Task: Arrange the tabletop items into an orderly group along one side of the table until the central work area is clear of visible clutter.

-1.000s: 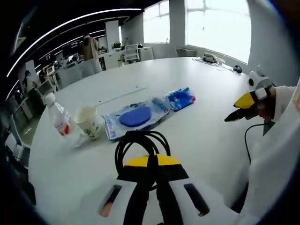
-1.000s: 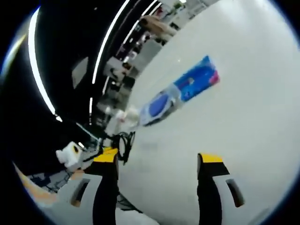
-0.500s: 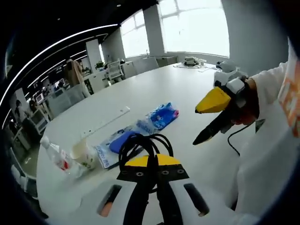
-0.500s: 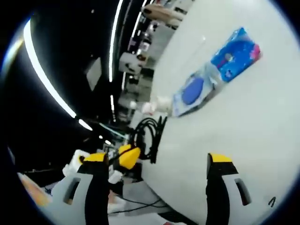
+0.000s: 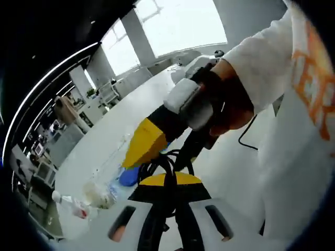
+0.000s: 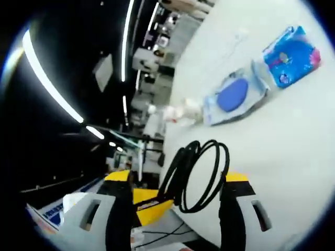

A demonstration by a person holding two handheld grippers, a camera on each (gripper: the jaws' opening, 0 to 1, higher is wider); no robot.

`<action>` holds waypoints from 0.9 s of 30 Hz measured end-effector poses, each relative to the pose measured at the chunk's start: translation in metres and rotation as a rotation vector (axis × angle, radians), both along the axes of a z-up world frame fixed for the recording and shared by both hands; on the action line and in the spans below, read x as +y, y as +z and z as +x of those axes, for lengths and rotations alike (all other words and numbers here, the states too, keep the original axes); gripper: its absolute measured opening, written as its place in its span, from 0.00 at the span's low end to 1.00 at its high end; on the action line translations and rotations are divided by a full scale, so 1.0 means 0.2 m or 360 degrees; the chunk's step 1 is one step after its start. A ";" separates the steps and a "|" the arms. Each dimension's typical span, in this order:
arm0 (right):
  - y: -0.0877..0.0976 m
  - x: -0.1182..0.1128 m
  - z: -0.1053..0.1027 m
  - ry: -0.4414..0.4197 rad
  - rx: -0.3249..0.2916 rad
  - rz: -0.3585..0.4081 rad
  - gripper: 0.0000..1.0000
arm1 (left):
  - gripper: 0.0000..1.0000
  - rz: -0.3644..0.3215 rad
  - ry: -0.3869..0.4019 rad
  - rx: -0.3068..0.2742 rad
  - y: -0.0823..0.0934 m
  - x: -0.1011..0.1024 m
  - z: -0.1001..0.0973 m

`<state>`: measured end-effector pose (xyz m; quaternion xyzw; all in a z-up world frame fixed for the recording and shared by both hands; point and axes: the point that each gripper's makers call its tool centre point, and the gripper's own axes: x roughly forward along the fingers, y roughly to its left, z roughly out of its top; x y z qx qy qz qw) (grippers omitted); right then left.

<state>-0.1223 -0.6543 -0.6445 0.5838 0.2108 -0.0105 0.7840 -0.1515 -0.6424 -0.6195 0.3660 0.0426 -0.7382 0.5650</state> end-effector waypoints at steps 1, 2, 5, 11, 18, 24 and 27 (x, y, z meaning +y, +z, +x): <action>-0.02 0.00 -0.01 0.0007 0.0028 -0.0002 0.38 | 0.00 -0.0006 -0.0021 -0.0014 0.01 -0.01 -0.01; 0.02 -0.03 0.03 -0.0086 -0.0063 0.0072 0.33 | 0.00 0.0042 -0.0042 -0.0027 -0.01 0.00 -0.02; 0.01 0.00 0.01 -0.0065 -0.0042 0.0124 0.12 | 0.01 0.0054 -0.0091 -0.0112 -0.06 -0.01 -0.04; 0.10 -0.05 0.00 -0.0151 -0.0161 0.0130 0.06 | 0.01 -0.0077 0.0089 0.0260 0.01 -0.05 -0.02; 0.12 -0.15 -0.01 -0.0240 -0.0181 0.0058 0.02 | 0.03 -0.0123 0.0127 0.0391 0.03 -0.06 -0.02; 0.08 -0.25 -0.09 -0.0288 -0.0146 0.0058 0.02 | 0.30 -0.0107 0.0408 0.0705 0.00 -0.02 0.09; 0.05 -0.26 -0.12 -0.0254 -0.0121 0.0004 0.02 | 0.50 -0.0100 0.0496 0.0781 -0.03 -0.01 0.13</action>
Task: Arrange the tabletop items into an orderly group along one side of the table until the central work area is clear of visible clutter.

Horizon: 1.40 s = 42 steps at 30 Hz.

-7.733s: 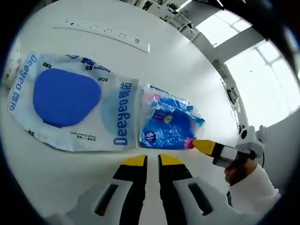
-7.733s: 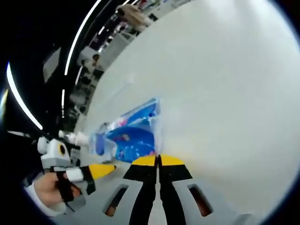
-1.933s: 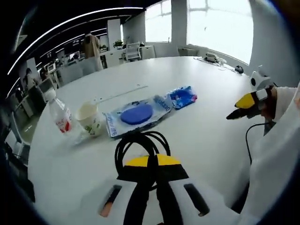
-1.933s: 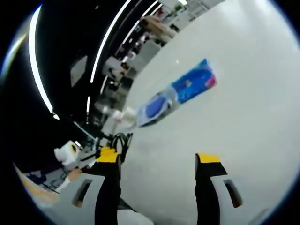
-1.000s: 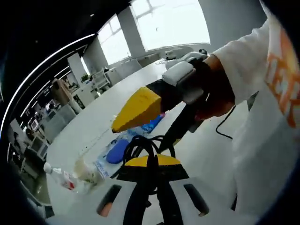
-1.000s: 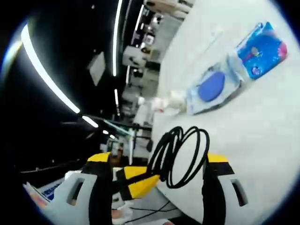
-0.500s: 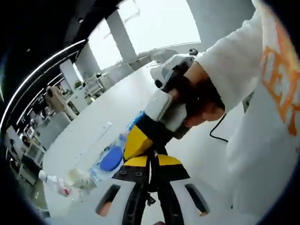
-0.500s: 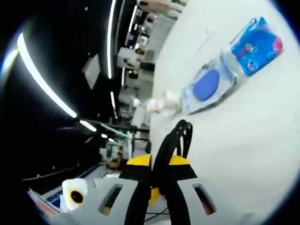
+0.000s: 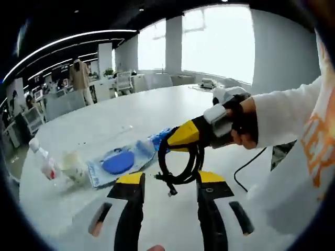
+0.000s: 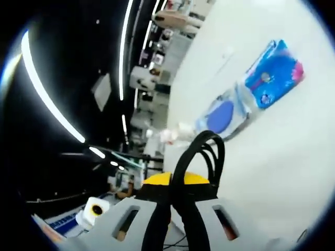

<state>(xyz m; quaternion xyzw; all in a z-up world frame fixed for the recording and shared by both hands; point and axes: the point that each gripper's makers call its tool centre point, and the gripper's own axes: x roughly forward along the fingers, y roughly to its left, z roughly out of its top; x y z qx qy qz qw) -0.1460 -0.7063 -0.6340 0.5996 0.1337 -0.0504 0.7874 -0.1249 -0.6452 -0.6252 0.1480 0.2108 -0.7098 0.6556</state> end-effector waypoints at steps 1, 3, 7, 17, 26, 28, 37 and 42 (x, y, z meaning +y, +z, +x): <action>-0.01 0.00 0.00 0.0010 0.0007 -0.0013 0.02 | 0.54 -0.0001 0.0047 0.0037 0.00 0.01 0.02; -0.03 -0.01 -0.01 0.0018 0.0008 -0.0014 0.02 | 0.62 -0.0013 0.0091 0.0053 -0.01 0.01 0.05; -0.02 -0.01 0.00 0.0045 -0.0019 -0.0014 0.02 | 0.70 -0.0006 0.0134 0.0076 -0.02 0.03 0.08; -0.08 -0.10 0.04 0.0130 -0.0105 -0.0161 0.02 | 0.63 0.0035 0.0189 0.0151 -0.06 0.10 0.08; -0.20 -0.16 0.02 0.0169 -0.0095 -0.0197 0.03 | 0.61 0.0011 0.0257 0.0162 -0.04 0.11 0.15; -0.25 -0.17 0.02 0.0165 -0.0082 -0.0182 0.03 | 0.60 0.0007 0.0271 0.0163 -0.04 0.12 0.16; -0.38 -0.23 -0.05 0.0089 0.0002 -0.0145 0.03 | 0.59 0.0026 0.0296 0.0172 -0.06 0.14 0.17; -0.45 -0.28 -0.12 0.0028 0.0094 -0.0139 0.03 | 0.59 0.0031 0.0304 0.0187 -0.07 0.14 0.17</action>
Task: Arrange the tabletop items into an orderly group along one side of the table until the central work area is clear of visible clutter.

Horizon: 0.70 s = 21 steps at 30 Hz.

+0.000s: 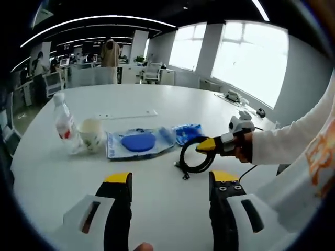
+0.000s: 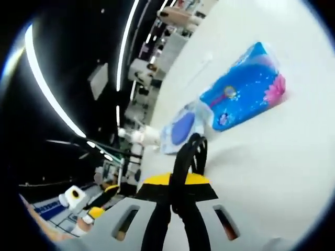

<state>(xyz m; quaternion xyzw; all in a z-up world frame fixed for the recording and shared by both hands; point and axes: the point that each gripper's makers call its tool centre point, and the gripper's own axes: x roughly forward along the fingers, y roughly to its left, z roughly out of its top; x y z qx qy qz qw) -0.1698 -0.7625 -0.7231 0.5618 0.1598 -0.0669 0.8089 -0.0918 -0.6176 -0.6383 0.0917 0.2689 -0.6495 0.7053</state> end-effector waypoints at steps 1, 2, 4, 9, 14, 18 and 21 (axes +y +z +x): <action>-0.01 -0.01 -0.01 -0.0005 0.0020 -0.0018 0.03 | 0.59 0.0000 0.0001 0.0002 0.00 0.00 0.00; -0.02 -0.01 -0.01 -0.0007 0.0046 -0.0040 0.03 | 0.59 0.0002 0.0000 0.0004 -0.01 0.00 0.00; -0.06 -0.04 -0.04 -0.0009 0.0130 -0.0117 0.03 | 0.59 0.0004 -0.0003 0.0010 -0.01 -0.01 0.00; -0.09 -0.07 -0.05 -0.0011 0.0210 -0.0233 0.04 | 0.59 0.0006 0.0000 0.0020 -0.02 -0.02 0.01; -0.14 -0.10 -0.07 0.0015 0.0331 -0.0392 0.07 | 0.59 0.0023 0.0007 0.0029 -0.04 -0.02 0.01; -0.17 -0.12 -0.09 0.0026 0.0401 -0.0481 0.10 | 0.59 0.0036 0.0020 0.0043 -0.06 -0.01 0.02; -0.19 -0.14 -0.10 0.0041 0.0461 -0.0571 0.16 | 0.59 0.0049 0.0026 0.0047 -0.07 0.00 0.03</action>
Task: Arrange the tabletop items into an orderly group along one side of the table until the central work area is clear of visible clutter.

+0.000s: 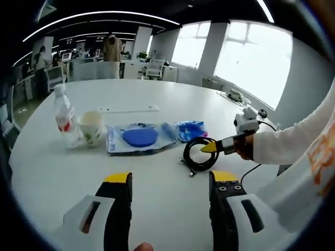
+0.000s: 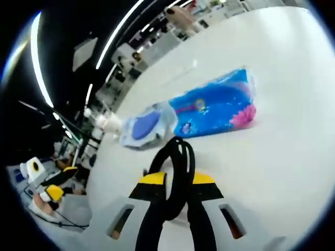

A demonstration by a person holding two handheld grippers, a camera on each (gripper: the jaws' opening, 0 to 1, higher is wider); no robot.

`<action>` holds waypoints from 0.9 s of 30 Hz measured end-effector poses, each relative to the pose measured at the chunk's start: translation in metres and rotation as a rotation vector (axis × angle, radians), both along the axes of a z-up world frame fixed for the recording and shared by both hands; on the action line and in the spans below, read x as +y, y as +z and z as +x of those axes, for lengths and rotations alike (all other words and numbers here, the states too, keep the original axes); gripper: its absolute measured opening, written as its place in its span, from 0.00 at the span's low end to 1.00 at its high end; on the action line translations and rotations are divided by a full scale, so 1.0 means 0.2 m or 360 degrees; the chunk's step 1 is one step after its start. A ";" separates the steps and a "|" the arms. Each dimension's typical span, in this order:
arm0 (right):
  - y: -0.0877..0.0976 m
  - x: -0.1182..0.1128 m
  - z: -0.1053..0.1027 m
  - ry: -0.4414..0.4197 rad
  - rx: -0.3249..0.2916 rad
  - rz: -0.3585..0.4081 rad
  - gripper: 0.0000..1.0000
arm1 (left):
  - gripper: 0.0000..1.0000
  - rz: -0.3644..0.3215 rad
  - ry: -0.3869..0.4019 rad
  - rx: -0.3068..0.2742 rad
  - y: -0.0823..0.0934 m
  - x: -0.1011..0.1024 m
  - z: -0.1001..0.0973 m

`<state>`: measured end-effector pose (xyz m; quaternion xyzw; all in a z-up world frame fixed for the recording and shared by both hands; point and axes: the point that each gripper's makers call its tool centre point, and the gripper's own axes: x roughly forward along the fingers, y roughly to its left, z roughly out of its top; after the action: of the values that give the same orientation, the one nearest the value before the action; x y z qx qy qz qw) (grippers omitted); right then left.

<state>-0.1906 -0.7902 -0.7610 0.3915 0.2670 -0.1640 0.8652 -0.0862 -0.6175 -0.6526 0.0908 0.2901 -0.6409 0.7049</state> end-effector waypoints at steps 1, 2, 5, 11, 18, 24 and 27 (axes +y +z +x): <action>0.00 0.00 0.00 0.0008 0.0011 -0.0027 0.18 | 0.59 0.0002 0.0001 0.0000 -0.01 0.00 0.00; -0.01 0.00 -0.01 0.0014 0.0025 -0.0035 0.21 | 0.59 0.0005 0.0002 0.0002 -0.01 0.00 0.00; -0.01 -0.02 -0.01 0.0021 0.0038 -0.0080 0.22 | 0.59 0.0014 0.0003 0.0007 -0.02 0.00 0.01; 0.00 -0.06 -0.03 0.0141 0.0200 -0.0337 0.35 | 0.59 0.0023 0.0003 0.0011 -0.03 0.00 0.02; 0.02 -0.07 -0.04 0.0192 0.0217 -0.0433 0.44 | 0.60 0.0048 0.0003 0.0012 -0.07 0.00 0.05; 0.05 -0.08 -0.05 0.0178 0.0202 -0.0471 0.47 | 0.61 0.0071 0.0017 0.0012 -0.09 0.02 0.09; 0.08 -0.07 -0.07 0.0173 0.0202 -0.0489 0.50 | 0.63 0.0081 0.0016 0.0017 -0.11 0.04 0.13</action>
<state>-0.2044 -0.8048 -0.7455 0.2287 0.3136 -0.1802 0.9038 -0.0593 -0.6099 -0.6742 0.1039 0.3104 -0.6302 0.7040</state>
